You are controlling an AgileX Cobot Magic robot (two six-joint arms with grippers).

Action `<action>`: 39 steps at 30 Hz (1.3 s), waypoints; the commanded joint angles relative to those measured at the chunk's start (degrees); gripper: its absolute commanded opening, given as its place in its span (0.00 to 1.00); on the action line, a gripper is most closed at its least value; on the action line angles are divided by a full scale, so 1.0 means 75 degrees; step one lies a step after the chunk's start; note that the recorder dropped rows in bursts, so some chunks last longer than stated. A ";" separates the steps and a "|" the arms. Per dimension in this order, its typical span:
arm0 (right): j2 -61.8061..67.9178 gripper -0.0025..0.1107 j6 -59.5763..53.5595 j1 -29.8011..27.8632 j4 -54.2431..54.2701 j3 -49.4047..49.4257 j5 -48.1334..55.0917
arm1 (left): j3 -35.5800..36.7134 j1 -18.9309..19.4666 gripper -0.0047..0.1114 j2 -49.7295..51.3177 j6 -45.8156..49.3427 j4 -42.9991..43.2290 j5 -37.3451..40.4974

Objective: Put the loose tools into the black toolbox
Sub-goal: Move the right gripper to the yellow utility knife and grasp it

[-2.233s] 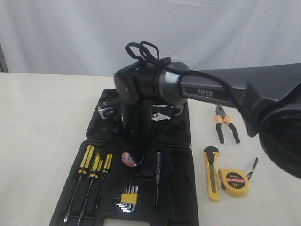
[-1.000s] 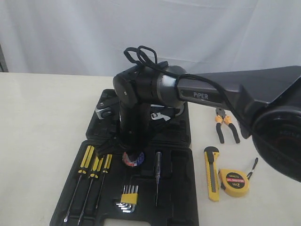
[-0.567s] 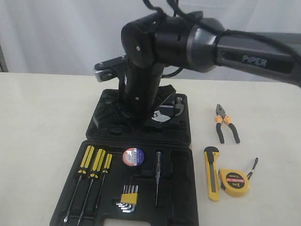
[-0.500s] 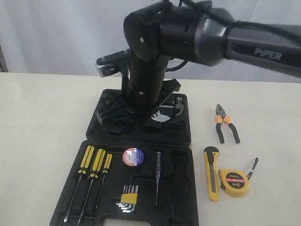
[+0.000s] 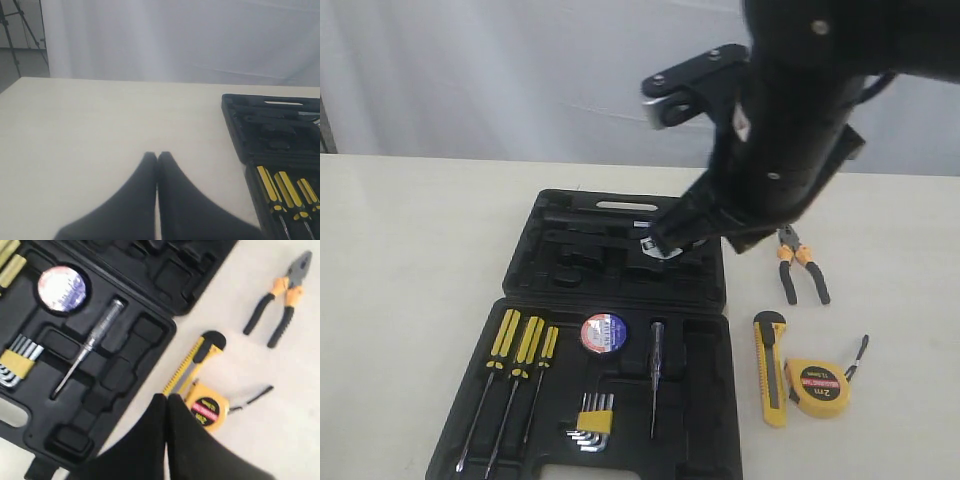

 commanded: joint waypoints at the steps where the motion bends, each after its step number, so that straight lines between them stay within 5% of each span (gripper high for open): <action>1: -0.0959 0.02 0.0084 -0.0890 0.0300 0.1025 -0.0259 | 0.0017 -0.0015 0.04 -0.0021 0.0003 -0.0019 0.0006; 10: -0.1636 0.02 0.0052 -0.2626 0.0579 0.3189 -0.1564 | 0.0017 -0.0015 0.04 -0.0021 0.0003 -0.0019 0.0006; 16: -0.1266 0.02 0.0137 -0.2741 0.0633 0.4004 -0.2944 | 0.0017 -0.0015 0.04 -0.0021 0.0003 -0.0019 0.0006; 32: -0.0244 0.02 0.0137 -0.2741 0.1391 0.4031 -0.3788 | 0.0017 -0.0015 0.04 -0.0021 0.0003 -0.0019 0.0006; 35: -0.0078 0.08 0.0039 -0.2741 0.1391 0.3850 -0.3747 | 0.0017 -0.0015 0.04 -0.0021 0.0003 -0.0019 0.0006; 39: 0.0224 0.31 -0.0037 -0.2741 0.1391 0.3432 -0.3747 | 0.0017 -0.0015 0.04 -0.0021 0.0003 -0.0019 0.0006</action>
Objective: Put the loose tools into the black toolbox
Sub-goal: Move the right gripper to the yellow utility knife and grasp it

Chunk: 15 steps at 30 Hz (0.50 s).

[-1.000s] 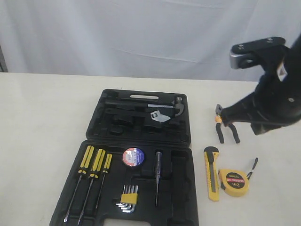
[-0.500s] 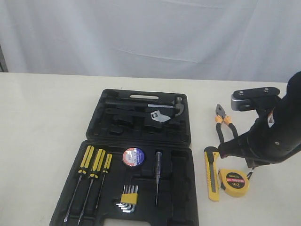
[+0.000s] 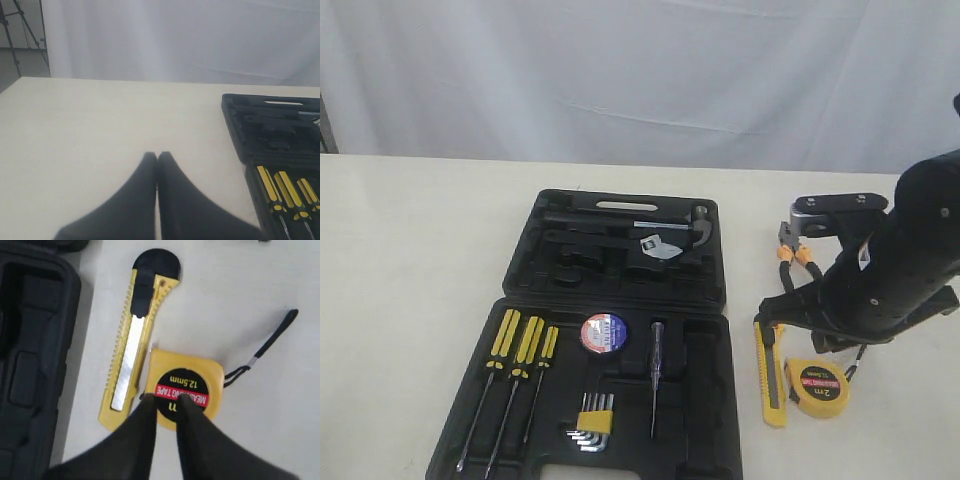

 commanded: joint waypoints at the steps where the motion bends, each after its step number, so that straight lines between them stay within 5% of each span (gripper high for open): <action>1: 0.0330 0.37 -0.0114 -0.0054 0.0013 -0.0502 -0.0029 | 0.0017 -0.0015 0.04 -0.0021 0.0003 -0.0019 0.0006; 4: 0.0892 0.46 -0.0114 -0.0054 0.0013 -0.0913 -0.0033 | 0.0017 -0.0015 0.04 -0.0021 0.0003 -0.0019 0.0006; 15: 0.2258 0.46 -0.0177 -0.0038 -0.0001 -0.1013 -0.1412 | 0.0017 -0.0015 0.04 -0.0021 0.0003 -0.0019 0.0006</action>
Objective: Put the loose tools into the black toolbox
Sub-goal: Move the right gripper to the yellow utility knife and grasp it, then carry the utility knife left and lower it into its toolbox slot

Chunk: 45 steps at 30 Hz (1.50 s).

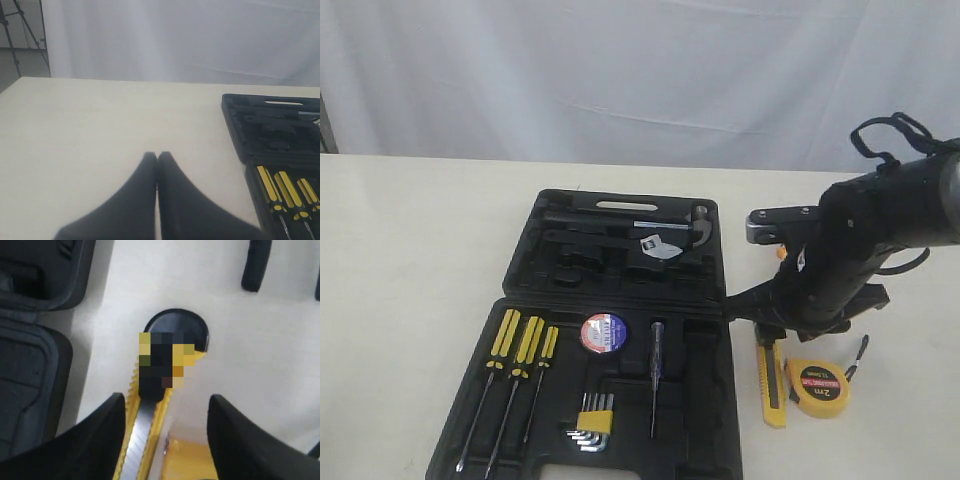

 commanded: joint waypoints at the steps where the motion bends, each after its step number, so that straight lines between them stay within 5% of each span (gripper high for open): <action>1: 0.0125 0.46 -0.0078 -0.0038 -0.0001 -0.0044 -0.0293 | 0.0017 -0.0015 0.04 -0.0021 0.0003 -0.0019 0.0006; 27: 0.0517 0.45 -0.0353 -0.0009 0.0757 -0.0044 -0.0095 | 0.0017 -0.0015 0.04 -0.0021 0.0003 -0.0019 0.0006; 37: 0.0500 0.02 -0.0394 0.0289 0.0757 -0.0044 -0.0088 | 0.0017 -0.0015 0.04 -0.0021 0.0003 -0.0019 0.0006; 45: -0.0273 0.02 -0.0344 0.0417 0.0757 -0.0044 0.0271 | 0.0017 -0.0015 0.04 -0.0021 0.0003 -0.0019 0.0006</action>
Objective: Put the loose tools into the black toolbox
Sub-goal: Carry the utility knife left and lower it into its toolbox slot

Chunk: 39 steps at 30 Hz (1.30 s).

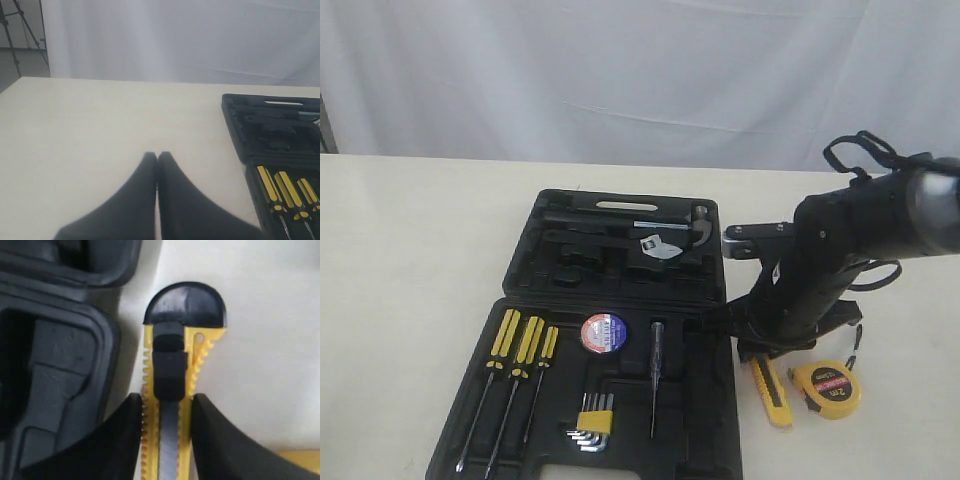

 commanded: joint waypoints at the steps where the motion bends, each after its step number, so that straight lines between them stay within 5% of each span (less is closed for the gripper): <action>1: -0.0686 0.02 0.0023 0.0033 0.0080 -0.0016 0.0448 | 0.0017 -0.0015 0.04 -0.0021 0.0003 -0.0019 0.0006; 8: -0.1507 0.02 0.0064 0.0289 0.0975 0.0184 0.1741 | 0.0017 -0.0015 0.04 -0.0021 0.0003 -0.0019 0.0006; 16: -0.1636 0.02 0.1714 0.1515 0.1272 0.0970 -0.0208 | 0.0017 -0.0015 0.04 -0.0021 0.0003 -0.0019 0.0006; 31: -0.1142 0.02 0.2509 0.1570 0.0896 0.0954 -0.1201 | 0.0017 -0.0015 0.04 -0.0021 0.0003 -0.0019 0.0006; 39: -0.0712 0.02 0.3620 0.1556 -0.0538 0.0954 -0.1235 | 0.0017 -0.0015 0.04 -0.0021 0.0003 -0.0019 0.0006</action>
